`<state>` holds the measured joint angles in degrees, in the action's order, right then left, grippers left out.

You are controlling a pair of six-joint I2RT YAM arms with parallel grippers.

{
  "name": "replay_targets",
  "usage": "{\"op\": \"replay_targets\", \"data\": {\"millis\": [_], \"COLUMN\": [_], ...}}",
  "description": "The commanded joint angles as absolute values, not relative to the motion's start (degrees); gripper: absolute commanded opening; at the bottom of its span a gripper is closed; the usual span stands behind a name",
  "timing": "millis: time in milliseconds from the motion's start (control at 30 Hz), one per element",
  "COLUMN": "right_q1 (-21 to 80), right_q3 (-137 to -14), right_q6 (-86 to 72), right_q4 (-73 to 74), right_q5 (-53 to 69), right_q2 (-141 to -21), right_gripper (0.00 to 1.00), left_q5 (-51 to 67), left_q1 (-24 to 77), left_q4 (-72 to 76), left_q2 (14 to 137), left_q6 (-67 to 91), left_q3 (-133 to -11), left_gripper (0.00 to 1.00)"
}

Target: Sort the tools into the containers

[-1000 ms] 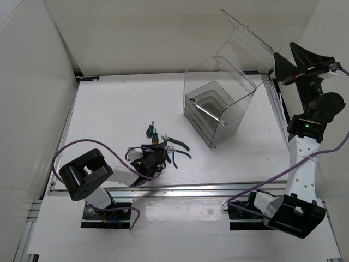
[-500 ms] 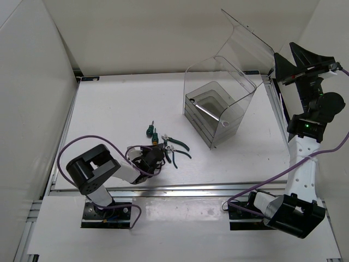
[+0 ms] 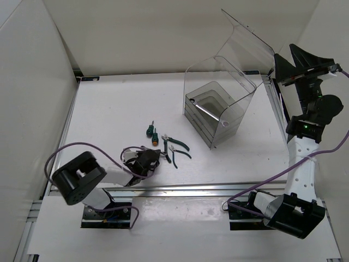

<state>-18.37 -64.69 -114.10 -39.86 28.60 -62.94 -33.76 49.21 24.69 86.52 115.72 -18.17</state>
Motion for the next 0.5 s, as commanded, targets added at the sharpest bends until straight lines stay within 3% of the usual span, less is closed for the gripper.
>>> {"op": "replay_targets", "data": {"millis": [0,100,200,333,467], "right_q1": [-18.81,-18.63,-18.72,-18.72,-18.81], "right_q3": [-62.76,-60.82,-59.42,-56.96,-56.34], "right_q6": [-137.46,-137.63,-137.46,-136.76,-136.41], "right_q4": [-44.3,-45.35,-46.23,-45.71,-44.47], "right_q5": [27.25,26.02,26.02,25.84,25.31], "right_q2": [-61.35,-60.65,-60.12,-58.02,-57.13], "right_gripper": [0.68,0.68,0.68,0.68,0.68], "left_q5": [-34.01,-36.64,-33.77,-19.38,-10.82], "left_q1": [47.99,46.06,42.37,40.17,40.43], "left_q4": [11.62,4.23,14.99,23.82,26.96], "left_q2": [77.89,70.68,71.01,79.43,91.2], "left_q6": [113.32,101.67,87.94,69.05,65.39], "left_q3": [-20.56,-27.84,-34.7,-49.71,-60.98], "left_gripper": [0.1,0.1,0.1,0.1,0.1]}}
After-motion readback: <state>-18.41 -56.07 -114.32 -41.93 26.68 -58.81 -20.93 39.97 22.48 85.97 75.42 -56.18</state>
